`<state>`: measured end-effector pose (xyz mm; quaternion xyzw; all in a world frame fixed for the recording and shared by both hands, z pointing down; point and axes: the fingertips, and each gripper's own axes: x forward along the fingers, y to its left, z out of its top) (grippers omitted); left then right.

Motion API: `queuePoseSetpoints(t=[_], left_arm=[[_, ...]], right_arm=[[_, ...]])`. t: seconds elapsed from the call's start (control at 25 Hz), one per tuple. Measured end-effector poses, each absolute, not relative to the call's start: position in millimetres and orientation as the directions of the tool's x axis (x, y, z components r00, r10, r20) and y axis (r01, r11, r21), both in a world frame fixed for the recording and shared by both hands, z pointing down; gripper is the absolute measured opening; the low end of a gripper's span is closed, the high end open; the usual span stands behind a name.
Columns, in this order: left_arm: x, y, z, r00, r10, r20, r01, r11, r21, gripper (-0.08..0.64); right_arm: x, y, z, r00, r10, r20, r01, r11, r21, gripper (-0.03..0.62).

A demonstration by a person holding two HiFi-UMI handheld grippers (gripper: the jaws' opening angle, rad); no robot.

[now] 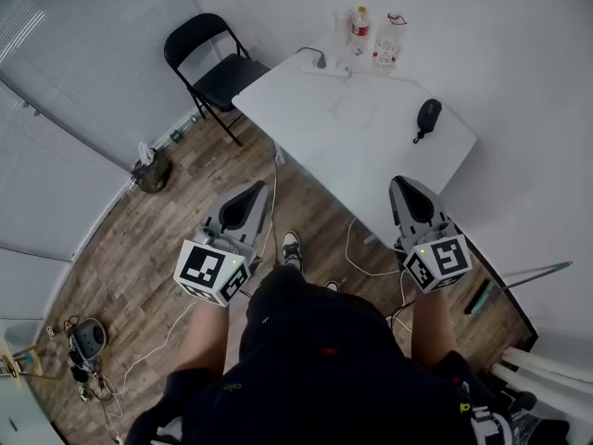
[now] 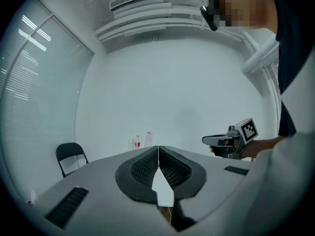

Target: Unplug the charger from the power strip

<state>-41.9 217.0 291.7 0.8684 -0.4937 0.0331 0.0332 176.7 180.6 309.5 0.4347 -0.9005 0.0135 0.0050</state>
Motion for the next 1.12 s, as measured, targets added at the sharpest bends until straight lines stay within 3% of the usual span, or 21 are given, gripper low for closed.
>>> queuePoseSetpoints(t=[0.36, 0.68, 1.12], left_arm=[[-50.8, 149.2, 301.8, 0.52, -0.851, 0.071, -0.854, -0.517, 0.053, 0.023], [-102.5, 44.4, 319.7, 0.498, -0.862, 0.094, -0.867, -0.492, 0.084, 0.023], [-176.7, -82.9, 330.2, 0.567, -0.813, 0.133, -0.824, -0.559, 0.098, 0.023]], right_arm=[[163.7, 122.3, 313.5, -0.637, -0.77, 0.042, -0.77, 0.638, 0.01, 0.028], [108.0, 25.8, 328.4, -0.656, -0.748, 0.098, -0.749, 0.662, 0.035, 0.028], [31.6, -99.9, 326.1, -0.567, -0.814, 0.123, -0.817, 0.575, 0.045, 0.028]])
